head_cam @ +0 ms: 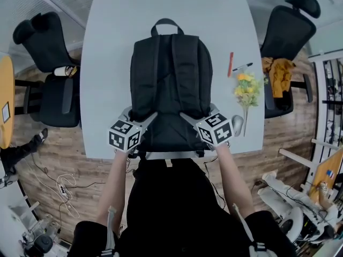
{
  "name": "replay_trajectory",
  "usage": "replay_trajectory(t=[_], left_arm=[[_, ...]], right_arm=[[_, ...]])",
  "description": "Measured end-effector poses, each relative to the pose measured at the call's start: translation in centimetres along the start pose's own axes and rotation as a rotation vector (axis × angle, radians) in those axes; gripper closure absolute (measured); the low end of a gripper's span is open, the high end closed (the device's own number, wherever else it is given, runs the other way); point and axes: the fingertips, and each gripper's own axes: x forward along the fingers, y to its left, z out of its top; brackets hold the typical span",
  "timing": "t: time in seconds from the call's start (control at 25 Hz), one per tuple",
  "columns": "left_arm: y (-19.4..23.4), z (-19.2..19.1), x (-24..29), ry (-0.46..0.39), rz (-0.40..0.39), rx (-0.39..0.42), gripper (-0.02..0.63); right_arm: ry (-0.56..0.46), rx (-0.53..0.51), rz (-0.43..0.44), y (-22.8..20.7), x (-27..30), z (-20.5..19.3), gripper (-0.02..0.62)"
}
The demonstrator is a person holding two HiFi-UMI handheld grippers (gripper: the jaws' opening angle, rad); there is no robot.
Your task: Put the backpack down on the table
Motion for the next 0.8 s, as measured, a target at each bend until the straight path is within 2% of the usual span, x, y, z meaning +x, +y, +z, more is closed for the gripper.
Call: replay_trajectory(t=[0.8], left_arm=[[2.1,-0.4,2.1,0.023,-0.044,-0.102,0.356]], right_arm=[[0.042,0.064,0.01,-2.6,1.6,-0.2,0.267]])
